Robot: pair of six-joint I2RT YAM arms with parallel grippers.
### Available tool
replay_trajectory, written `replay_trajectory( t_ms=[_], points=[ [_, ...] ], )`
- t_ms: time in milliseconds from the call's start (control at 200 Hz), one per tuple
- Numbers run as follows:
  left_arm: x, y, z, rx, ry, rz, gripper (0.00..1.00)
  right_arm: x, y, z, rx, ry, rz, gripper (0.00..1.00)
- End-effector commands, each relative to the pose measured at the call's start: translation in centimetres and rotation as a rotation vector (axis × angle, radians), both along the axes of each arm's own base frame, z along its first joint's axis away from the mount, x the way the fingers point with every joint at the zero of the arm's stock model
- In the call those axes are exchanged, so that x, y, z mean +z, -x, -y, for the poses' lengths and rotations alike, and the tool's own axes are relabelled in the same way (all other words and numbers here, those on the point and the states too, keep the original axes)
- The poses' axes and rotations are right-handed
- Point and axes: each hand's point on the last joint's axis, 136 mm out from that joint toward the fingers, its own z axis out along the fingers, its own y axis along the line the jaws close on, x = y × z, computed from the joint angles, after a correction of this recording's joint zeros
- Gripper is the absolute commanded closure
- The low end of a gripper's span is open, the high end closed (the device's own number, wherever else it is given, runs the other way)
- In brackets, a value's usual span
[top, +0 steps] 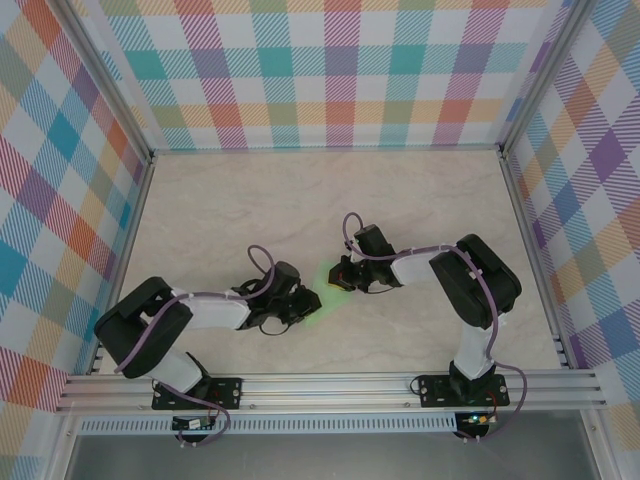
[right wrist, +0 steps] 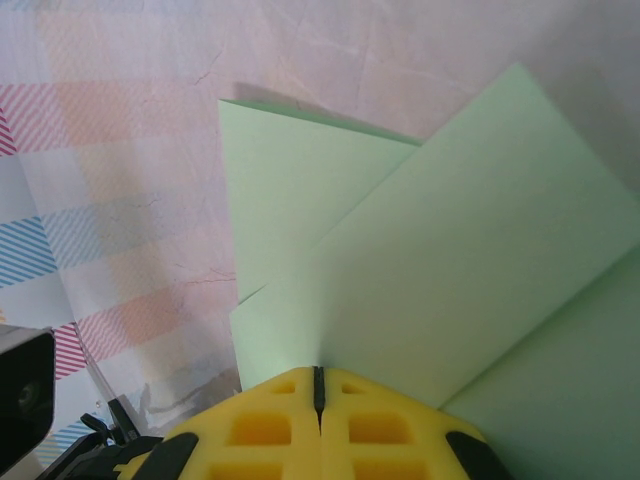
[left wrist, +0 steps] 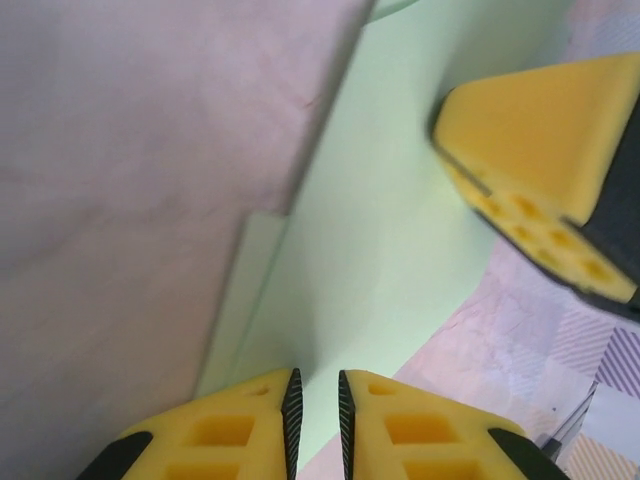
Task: Fold a paper plane with a square sheet of paper (pick it up from the middle)
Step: Fourth fold the wing at the center of the table.
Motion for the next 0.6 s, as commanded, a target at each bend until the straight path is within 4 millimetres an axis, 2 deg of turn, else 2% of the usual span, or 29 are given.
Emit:
replay_trajectory(
  t_ms=[0, 165, 270, 405, 470, 595],
  points=[
    [-3.0, 3.8, -3.7, -0.011, -0.134, -0.109, 0.8, -5.0, 2.4, 3.6, -0.05, 0.203, -0.112, 0.97],
    [-2.5, 5.5, -4.6, -0.059, -0.124, -0.112, 0.79, -5.1, 2.4, 3.9, -0.057, 0.214, -0.12, 0.96],
    [-1.1, 5.6, -4.9, -0.077, -0.115, -0.07, 0.78, -5.0, 2.5, 3.8, -0.055, 0.21, -0.118, 0.96],
    [2.1, 4.1, -5.0, -0.035, -0.086, 0.034, 0.75, -4.9, 2.5, 3.8, -0.054, 0.211, -0.119, 0.96],
    [3.8, 3.2, -4.3, -0.014, -0.03, 0.087, 0.73, -4.9, 2.5, 3.9, -0.055, 0.214, -0.119, 0.96],
    [5.6, 1.9, -2.0, -0.026, 0.054, 0.108, 0.73, -5.0, 2.6, 3.9, -0.051, 0.22, -0.119, 0.96]
  ],
)
